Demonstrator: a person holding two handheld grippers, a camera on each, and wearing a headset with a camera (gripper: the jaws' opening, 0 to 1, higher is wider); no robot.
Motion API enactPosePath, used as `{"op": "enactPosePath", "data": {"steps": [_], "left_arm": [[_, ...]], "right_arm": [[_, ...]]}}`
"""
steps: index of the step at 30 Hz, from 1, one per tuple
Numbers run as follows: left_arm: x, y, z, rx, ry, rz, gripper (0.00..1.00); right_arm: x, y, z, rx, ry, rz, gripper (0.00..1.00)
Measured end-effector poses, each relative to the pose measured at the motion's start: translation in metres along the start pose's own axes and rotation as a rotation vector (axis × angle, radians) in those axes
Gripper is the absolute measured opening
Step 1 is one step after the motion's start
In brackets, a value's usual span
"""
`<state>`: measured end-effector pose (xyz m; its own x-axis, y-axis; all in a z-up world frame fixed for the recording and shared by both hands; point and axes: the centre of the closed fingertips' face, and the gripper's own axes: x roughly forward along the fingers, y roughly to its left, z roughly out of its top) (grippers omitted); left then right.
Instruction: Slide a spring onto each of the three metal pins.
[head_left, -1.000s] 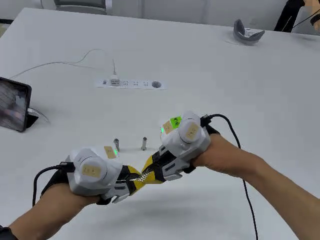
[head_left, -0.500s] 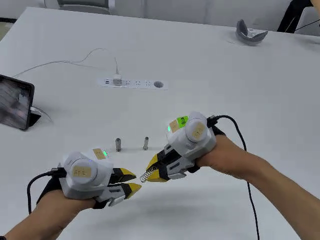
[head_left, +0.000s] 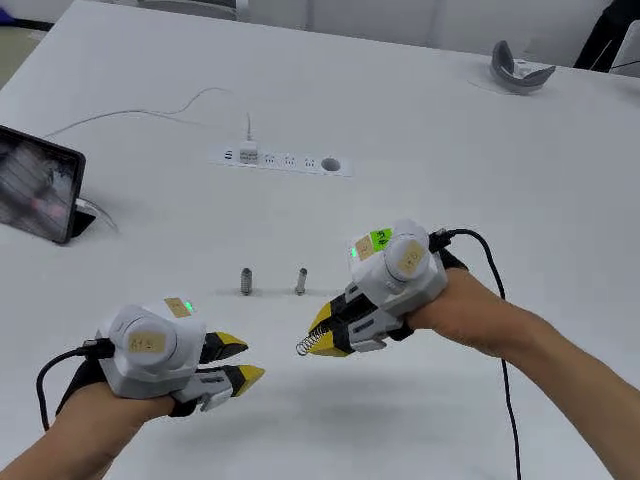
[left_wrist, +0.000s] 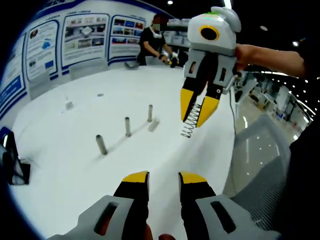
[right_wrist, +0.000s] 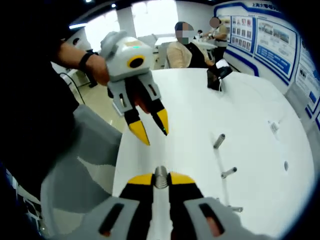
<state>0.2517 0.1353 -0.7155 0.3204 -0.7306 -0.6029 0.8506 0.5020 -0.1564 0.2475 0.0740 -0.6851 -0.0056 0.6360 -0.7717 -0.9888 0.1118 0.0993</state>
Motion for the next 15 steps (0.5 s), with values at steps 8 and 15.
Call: {"op": "enactPosePath", "data": {"steps": [8,15], "left_arm": [[-0.009,0.015,-0.006,-0.049,-0.008,0.063,0.31],[-0.018,0.027,-0.007,-0.106,-0.033,0.110,0.37]], "right_arm": [[-0.002,-0.018,-0.007,0.026,0.022,-0.023,0.12],[0.000,-0.039,-0.016,0.050,0.053,-0.061,0.12]]}}
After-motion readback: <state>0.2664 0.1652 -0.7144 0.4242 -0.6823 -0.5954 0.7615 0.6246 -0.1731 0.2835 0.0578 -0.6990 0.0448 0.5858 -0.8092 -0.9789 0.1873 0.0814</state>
